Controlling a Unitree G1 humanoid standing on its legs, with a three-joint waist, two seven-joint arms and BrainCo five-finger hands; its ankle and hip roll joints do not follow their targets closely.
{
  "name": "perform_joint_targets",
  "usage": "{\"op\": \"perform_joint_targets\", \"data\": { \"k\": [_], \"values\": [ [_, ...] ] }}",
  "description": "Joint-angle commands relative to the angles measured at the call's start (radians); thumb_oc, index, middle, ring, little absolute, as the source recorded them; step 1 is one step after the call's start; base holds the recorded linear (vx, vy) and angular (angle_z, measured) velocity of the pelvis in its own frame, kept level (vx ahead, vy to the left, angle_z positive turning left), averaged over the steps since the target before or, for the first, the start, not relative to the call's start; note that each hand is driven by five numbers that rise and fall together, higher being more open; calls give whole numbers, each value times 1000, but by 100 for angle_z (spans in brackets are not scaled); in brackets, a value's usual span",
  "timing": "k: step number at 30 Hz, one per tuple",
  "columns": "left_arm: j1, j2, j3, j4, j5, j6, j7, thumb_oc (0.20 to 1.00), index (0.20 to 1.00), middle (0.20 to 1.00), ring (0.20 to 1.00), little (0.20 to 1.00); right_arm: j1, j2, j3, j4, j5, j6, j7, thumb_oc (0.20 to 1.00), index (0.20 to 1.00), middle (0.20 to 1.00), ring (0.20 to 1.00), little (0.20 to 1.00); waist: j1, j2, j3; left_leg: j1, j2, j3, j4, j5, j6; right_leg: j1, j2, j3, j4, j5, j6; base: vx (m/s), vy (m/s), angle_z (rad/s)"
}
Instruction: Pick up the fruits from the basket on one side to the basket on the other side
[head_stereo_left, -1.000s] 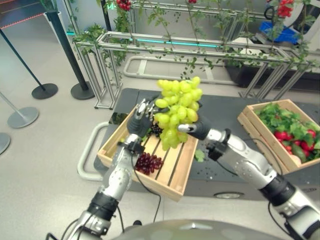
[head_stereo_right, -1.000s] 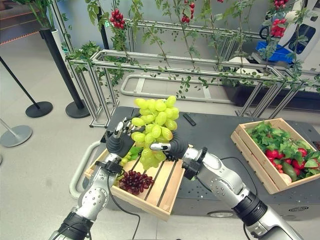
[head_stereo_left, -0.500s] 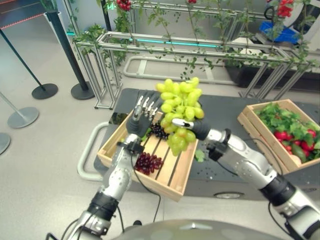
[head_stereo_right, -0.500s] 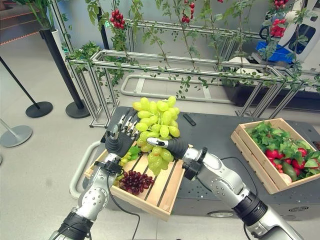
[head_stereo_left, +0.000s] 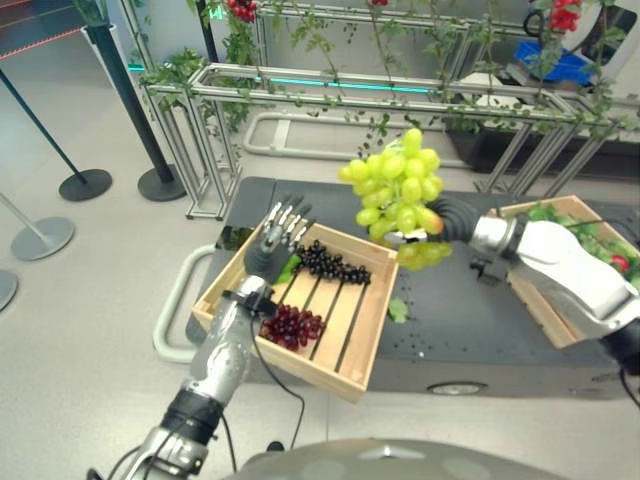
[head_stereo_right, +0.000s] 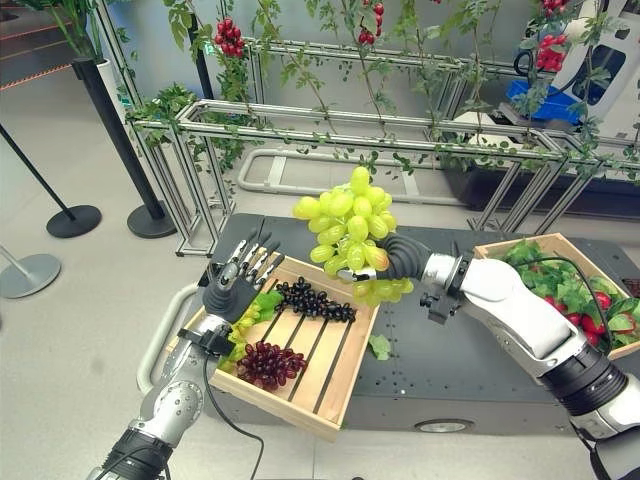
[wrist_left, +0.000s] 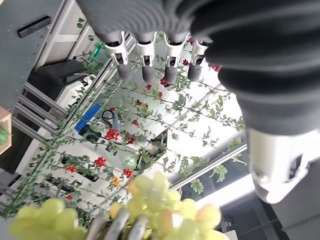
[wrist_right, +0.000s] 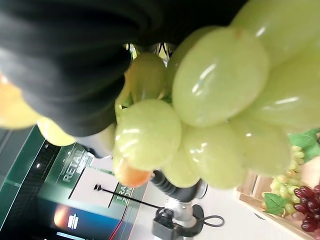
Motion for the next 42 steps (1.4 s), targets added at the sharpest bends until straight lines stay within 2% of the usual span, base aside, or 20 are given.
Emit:
{"op": "perform_joint_targets", "data": {
  "k": [1,4,5,6,8,12,14,18,23,24,27,37,42],
  "values": [
    [1,38,-1,15,24,-17,-48,1000,1000,1000,1000,1000,-213,-110,35,-54,14,-93,31,200,200,200,200,200,11,-44,-47,-6,-38,1,48,-77,32,-38,-27,-6,134,-78,66,0,0,0],
    [11,32,2,16,27,-13,-60,1000,1000,1000,1000,1000,-275,-158,65,-50,27,-95,41,200,200,200,200,200,11,-49,-51,-4,-37,3,48,-77,30,-37,-26,-6,133,-77,66,0,0,0],
    [16,32,2,16,27,-10,-65,1000,1000,1000,1000,1000,-396,-235,142,-65,-15,-108,47,200,200,200,200,200,11,-56,-53,-5,-36,3,48,-76,28,-37,-25,-6,131,-76,67,0,0,0],
    [17,37,3,15,29,-8,-70,1000,1000,1000,1000,1000,-460,-277,179,-73,-51,-122,40,200,200,200,200,200,13,-63,-55,-5,-36,4,48,-76,26,-37,-25,-6,131,-74,67,0,0,0],
    [20,34,11,19,33,-2,-77,1000,1000,1000,1000,1000,-575,-319,259,-73,-102,-138,31,200,200,200,200,200,12,-67,-55,-5,-35,5,49,-75,25,-38,-23,-8,131,-73,67,0,0,0],
    [31,37,17,21,29,7,-84,1000,1000,1000,1000,1000,-729,-349,363,-88,-162,-168,19,200,200,200,200,200,13,-77,-58,-3,-34,3,47,-76,23,-36,-22,-10,130,-73,67,0,0,0],
    [32,43,20,27,25,12,-87,1000,1000,1000,1000,1000,-843,-360,439,-99,-237,-188,4,200,200,200,200,200,19,-91,-59,-4,-33,2,47,-76,23,-37,-21,-11,131,-71,68,0,0,0],
    [44,49,21,40,27,15,-79,1000,1000,1000,1000,1000,-972,-366,538,-110,-234,-198,17,200,200,200,200,200,24,-110,-60,-7,-33,-3,46,-75,23,-36,-19,-15,132,-73,67,0,0,0],
    [47,48,29,49,41,17,-77,1000,1000,1000,1000,1000,-985,-386,574,-122,-306,-196,27,200,200,200,200,200,29,-119,-56,-9,-32,-6,47,-75,22,-38,-18,-15,135,-73,67,0,0,0],
    [42,48,37,55,49,16,-73,1000,1000,1000,1000,1000,-988,-389,580,-128,-370,-200,19,200,200,200,200,200,32,-122,-53,-10,-32,-7,49,-76,22,-40,-18,-14,137,-73,67,0,0,0],
    [34,46,43,62,52,19,-64,1000,1000,1000,1000,1000,-962,-380,559,-125,-404,-204,20,200,200,200,200,200,35,-126,-50,-10,-30,-9,49,-78,22,-40,-17,-15,139,-76,65,0,0,0],
    [47,50,48,60,54,22,-58,1000,1000,1000,1000,1000,-959,-385,520,-79,-403,-196,-2,200,200,200,200,200,37,-126,-44,-8,-28,-9,51,-80,20,-37,-13,-14,142,-84,62,0,0,0],
    [49,88,45,55,81,22,-67,1000,1000,1000,1000,1000,-1045,-392,576,-49,-423,-200,-12,200,200,200,200,200,32,-117,-47,-4,-27,-5,50,-82,18,-34,-12,-12,140,-86,61,0,0,0]
  ]
}}
